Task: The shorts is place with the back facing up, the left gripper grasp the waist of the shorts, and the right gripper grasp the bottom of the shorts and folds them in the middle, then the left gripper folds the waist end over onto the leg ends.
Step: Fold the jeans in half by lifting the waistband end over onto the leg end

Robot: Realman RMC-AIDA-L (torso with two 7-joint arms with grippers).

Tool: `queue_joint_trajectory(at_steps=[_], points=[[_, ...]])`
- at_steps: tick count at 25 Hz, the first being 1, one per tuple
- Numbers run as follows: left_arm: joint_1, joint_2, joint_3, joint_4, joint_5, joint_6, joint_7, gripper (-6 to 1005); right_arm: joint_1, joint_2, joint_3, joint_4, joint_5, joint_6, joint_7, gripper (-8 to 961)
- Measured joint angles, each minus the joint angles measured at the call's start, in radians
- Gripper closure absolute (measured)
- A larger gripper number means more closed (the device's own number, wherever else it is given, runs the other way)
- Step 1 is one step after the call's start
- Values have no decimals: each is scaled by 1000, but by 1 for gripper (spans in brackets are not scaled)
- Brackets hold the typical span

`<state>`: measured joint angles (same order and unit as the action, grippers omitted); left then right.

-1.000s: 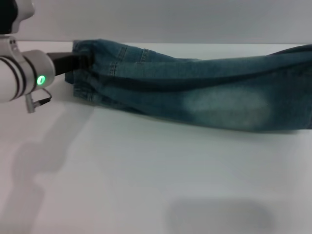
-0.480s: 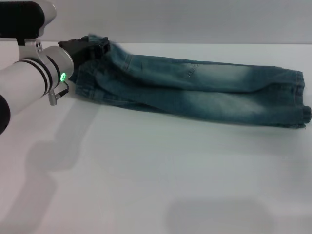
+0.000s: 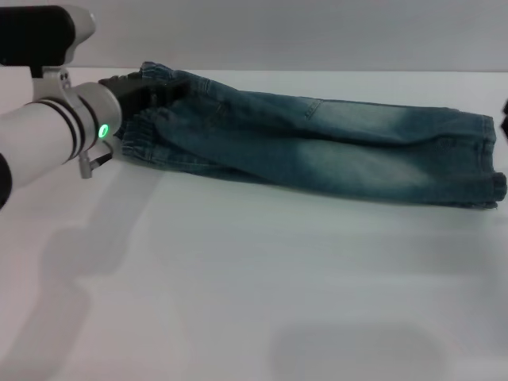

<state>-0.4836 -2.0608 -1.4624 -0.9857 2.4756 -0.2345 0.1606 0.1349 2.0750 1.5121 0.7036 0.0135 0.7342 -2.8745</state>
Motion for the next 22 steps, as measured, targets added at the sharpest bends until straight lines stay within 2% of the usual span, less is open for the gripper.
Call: queue_joint_trajectory(at_steps=[5, 8, 14, 22], points=[[5, 2, -43, 6, 3, -51, 2, 192, -5, 1, -64, 0, 0, 3, 1, 440], [10, 2, -102, 31, 7, -102, 7, 135, -9, 0, -91, 6, 0, 3, 2, 442], [15, 3, -142, 63, 29, -128, 9, 143, -17, -1, -112, 15, 0, 3, 3, 445], [13, 4, -144, 69, 42, -164, 9, 154, -22, -2, -122, 24, 0, 4, 7, 449]])
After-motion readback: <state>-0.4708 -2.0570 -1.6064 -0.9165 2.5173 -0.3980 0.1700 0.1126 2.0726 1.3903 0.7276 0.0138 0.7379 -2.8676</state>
